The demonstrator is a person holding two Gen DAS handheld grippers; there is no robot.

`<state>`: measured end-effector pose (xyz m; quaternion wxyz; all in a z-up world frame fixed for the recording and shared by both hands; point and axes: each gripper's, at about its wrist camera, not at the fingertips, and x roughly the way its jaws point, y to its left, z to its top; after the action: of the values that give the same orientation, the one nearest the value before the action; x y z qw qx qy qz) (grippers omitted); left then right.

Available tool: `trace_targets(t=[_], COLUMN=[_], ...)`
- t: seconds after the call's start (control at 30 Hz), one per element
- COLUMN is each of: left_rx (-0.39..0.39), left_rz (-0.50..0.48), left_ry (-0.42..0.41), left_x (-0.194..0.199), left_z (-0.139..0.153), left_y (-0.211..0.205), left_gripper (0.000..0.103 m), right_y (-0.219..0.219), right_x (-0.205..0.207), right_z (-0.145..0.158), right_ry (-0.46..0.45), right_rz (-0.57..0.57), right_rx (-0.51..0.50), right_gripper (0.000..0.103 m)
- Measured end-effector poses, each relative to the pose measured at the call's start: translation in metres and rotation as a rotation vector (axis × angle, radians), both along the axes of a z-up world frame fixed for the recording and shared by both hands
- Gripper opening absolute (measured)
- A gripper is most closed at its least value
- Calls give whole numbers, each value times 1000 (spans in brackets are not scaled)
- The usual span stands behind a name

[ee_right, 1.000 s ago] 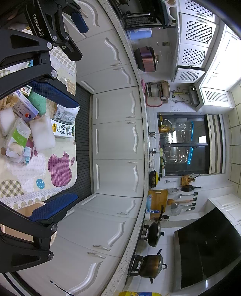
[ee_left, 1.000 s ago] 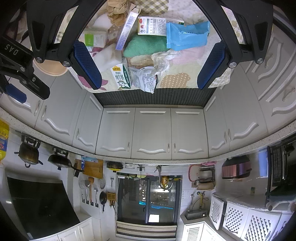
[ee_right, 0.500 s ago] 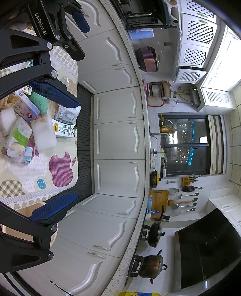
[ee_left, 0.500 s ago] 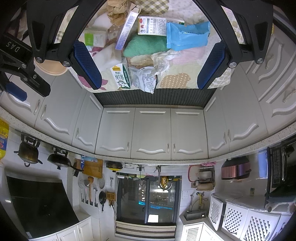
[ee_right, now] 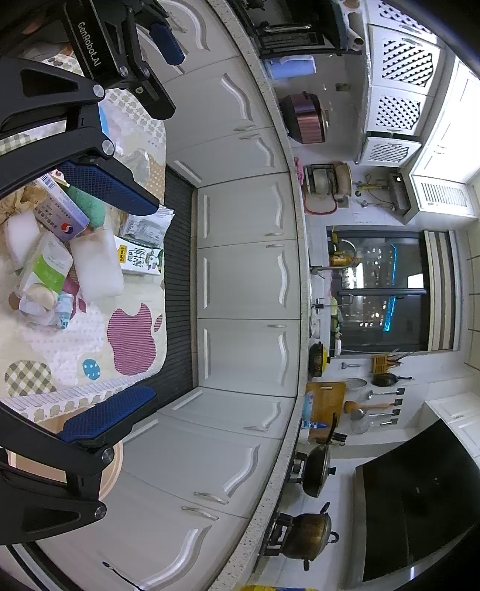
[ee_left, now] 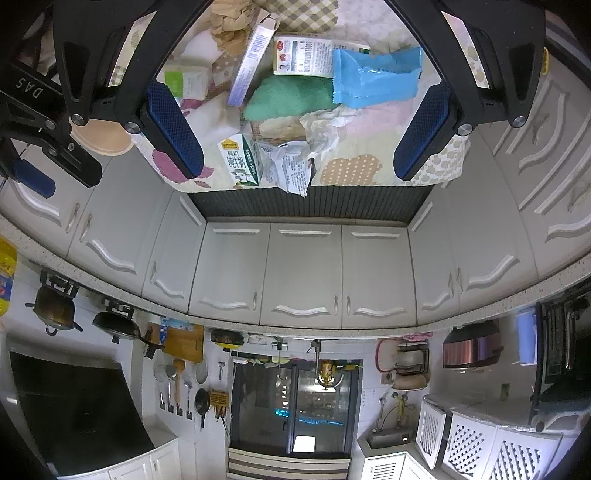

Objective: Collect trash

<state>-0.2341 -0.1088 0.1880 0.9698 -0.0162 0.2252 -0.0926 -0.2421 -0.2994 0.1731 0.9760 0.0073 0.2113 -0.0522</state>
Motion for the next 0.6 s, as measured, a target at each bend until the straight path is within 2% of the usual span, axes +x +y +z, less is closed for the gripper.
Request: trace_targets(t=[0.43,0.6], left_rx=[-10,-36], left_rz=[3,-20], left_ry=[30,79], left_x=[7,17], left_z=[-7,-8], left_y=[8,20], left_gripper=[102,102], right_y=[4,3], right_x=[7,11], right_z=[-8,-14], right_ry=[40,73], right_rz=[7,21], right_rx=[-14,-16], right_gripper=[93,93])
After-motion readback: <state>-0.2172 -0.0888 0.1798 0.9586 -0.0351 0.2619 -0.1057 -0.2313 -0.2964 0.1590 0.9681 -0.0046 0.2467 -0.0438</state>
